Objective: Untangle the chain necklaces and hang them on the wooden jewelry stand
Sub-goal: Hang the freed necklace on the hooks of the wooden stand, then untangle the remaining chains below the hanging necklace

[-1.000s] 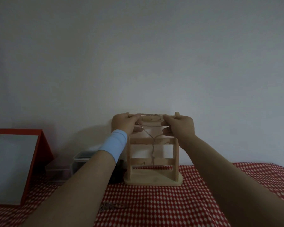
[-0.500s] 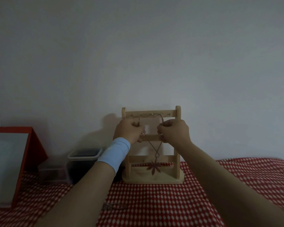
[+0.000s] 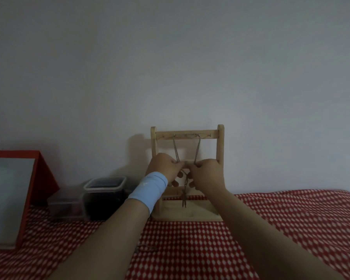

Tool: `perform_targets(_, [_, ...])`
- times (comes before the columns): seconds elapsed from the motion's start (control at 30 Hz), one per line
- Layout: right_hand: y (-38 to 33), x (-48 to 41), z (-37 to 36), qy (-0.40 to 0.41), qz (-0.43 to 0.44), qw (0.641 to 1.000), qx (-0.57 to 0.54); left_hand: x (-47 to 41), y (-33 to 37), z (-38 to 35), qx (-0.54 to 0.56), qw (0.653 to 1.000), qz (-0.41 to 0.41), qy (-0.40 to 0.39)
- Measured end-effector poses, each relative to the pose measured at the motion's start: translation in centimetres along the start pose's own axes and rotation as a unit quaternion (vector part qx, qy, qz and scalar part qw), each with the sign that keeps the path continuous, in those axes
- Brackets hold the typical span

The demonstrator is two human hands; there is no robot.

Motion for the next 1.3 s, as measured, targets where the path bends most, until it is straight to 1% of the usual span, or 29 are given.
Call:
perform_targets(0.13, [0.4, 0.0, -0.7, 0.015, 0.021, 0.999, 0.028, -0.2, -0.3, -0.9, 0.012, 0.999, -0.012, 0.038])
perform_targets(0.3, [1.2, -0.2, -0.7, 0.006, 0.002, 1.0, 0.018, -0.7, -0.3, -1.6, 0.009, 1.0, -0.013, 0.007])
perform_targets(0.43, [1.5, 0.0, -0.2, -0.019, 0.027, 0.997, 0.071, 0.0, -0.9, -1.7, 0.013, 0.999, -0.034, -0.02])
perform_targets(0.57, [1.5, 0.5, 0.8, -0.033, 0.042, 0.995, 0.08, 0.4, -2.0, -1.4, 0.021, 0.999, -0.035, -0.028])
perform_targets(0.7, [0.7, 2.0, 1.2, -0.019, 0.116, 0.981, 0.151, 1.6, -3.1, -0.1, -0.016, 0.998, -0.043, -0.034])
perform_targets(0.73, [0.3, 2.6, 1.1, -0.026, 0.134, 0.977, 0.163, 2.1, -3.5, 0.3, -0.019, 0.998, -0.045, -0.037])
perform_targets(0.77, [0.0, 3.1, 0.8, -0.052, 0.142, 0.975, 0.164, 2.8, -3.9, 0.8, -0.028, 0.997, -0.048, -0.046])
perform_targets(0.8, [-0.4, 3.7, 0.4, -0.097, 0.136, 0.974, 0.155, 3.4, -4.5, 1.2, -0.046, 0.996, -0.052, -0.059])
perform_targets(0.87, [-0.6, 4.9, -1.1, -0.22, 0.103, 0.959, 0.148, 4.8, -6.1, 2.1, -0.117, 0.986, -0.055, -0.106])
perform_targets(0.93, [-0.5, 6.1, -2.6, -0.329, 0.085, 0.924, 0.176, 6.0, -8.0, 2.6, -0.184, 0.969, -0.054, -0.159])
perform_targets(1.03, [0.2, 7.6, -5.1, -0.442, 0.105, 0.856, 0.246, 7.6, -11.3, 2.9, -0.235, 0.945, -0.026, -0.227])
perform_targets(1.07, [0.6, 7.8, -5.8, -0.464, 0.111, 0.837, 0.268, 8.0, -12.0, 2.9, -0.236, 0.942, -0.023, -0.238])
perform_targets(1.1, [1.0, 8.1, -6.9, -0.478, 0.116, 0.825, 0.279, 8.5, -12.7, 3.0, -0.235, 0.94, -0.019, -0.248])
perform_targets(1.13, [1.3, 8.3, -7.6, -0.482, 0.117, 0.821, 0.283, 8.8, -13.2, 3.1, -0.236, 0.936, -0.02, -0.261])
perform_targets(1.2, [1.9, 8.2, -8.6, -0.477, 0.124, 0.824, 0.28, 9.1, -14.0, 3.4, -0.252, 0.926, -0.027, -0.281])
perform_targets(1.3, [2.3, 7.5, -9.3, -0.471, 0.143, 0.819, 0.295, 8.9, -14.6, 3.7, -0.264, 0.925, -0.039, -0.27])
Point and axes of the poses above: each hand's wrist, its own x-axis away from the middle knuckle, its own z-axis out of the back of the hand, y = z × x, the point moved 1 cm from there along -x, towards the middle knuckle, and after that the axes turned 7 degrees about -x, right-handed, at the moved point
